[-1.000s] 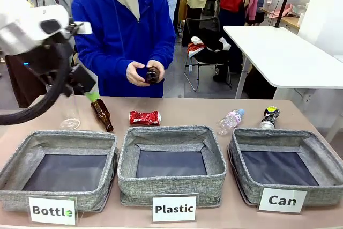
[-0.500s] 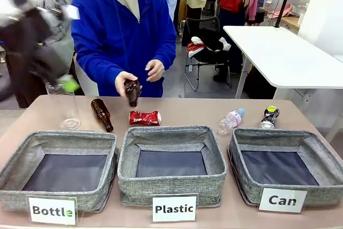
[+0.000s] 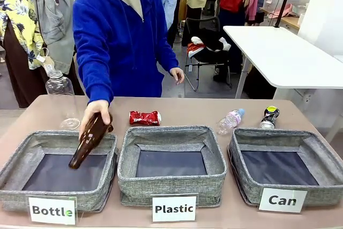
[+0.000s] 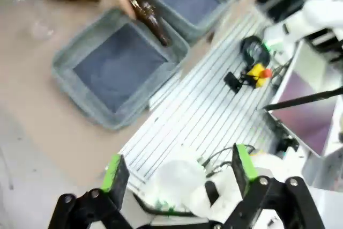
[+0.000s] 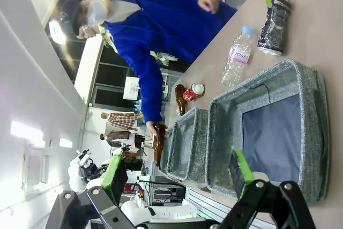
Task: Sort the can waste into the basket.
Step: Pick up the can waste from the table and place it in the right Fabric basket.
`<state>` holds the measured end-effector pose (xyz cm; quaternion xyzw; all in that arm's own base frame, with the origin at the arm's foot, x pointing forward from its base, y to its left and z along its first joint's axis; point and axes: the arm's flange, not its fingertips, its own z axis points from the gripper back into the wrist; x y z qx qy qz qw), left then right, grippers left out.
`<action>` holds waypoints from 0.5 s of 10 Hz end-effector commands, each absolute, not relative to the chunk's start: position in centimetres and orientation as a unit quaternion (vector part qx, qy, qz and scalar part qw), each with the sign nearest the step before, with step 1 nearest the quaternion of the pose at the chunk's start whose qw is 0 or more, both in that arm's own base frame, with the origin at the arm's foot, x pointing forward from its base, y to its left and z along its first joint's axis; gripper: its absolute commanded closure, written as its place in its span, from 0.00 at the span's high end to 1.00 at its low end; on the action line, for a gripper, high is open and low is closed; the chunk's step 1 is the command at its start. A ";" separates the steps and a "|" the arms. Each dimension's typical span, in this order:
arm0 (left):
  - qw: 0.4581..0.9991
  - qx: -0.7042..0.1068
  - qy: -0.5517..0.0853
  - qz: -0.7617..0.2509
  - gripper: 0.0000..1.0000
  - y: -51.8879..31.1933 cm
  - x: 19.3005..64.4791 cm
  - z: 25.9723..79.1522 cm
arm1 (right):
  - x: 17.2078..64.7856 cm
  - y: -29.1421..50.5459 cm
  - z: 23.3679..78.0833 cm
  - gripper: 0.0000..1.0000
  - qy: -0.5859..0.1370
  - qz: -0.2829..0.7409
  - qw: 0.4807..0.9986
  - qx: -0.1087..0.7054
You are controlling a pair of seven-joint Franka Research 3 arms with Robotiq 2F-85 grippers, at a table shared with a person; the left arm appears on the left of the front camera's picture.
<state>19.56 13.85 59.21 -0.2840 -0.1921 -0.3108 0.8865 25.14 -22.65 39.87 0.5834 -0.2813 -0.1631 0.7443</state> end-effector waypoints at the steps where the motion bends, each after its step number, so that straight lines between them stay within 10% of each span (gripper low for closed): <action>1: 0.884 -0.349 -0.220 -0.220 1.00 21.1 22.1 57.0 | 25.5 -22.8 40.0 1.00 -0.298 -0.154 0.737 0.586; 5: 0.836 -0.451 -0.254 -0.185 1.00 26.6 21.4 50.9 | 25.5 -22.8 40.0 1.00 -0.298 -0.154 0.737 0.586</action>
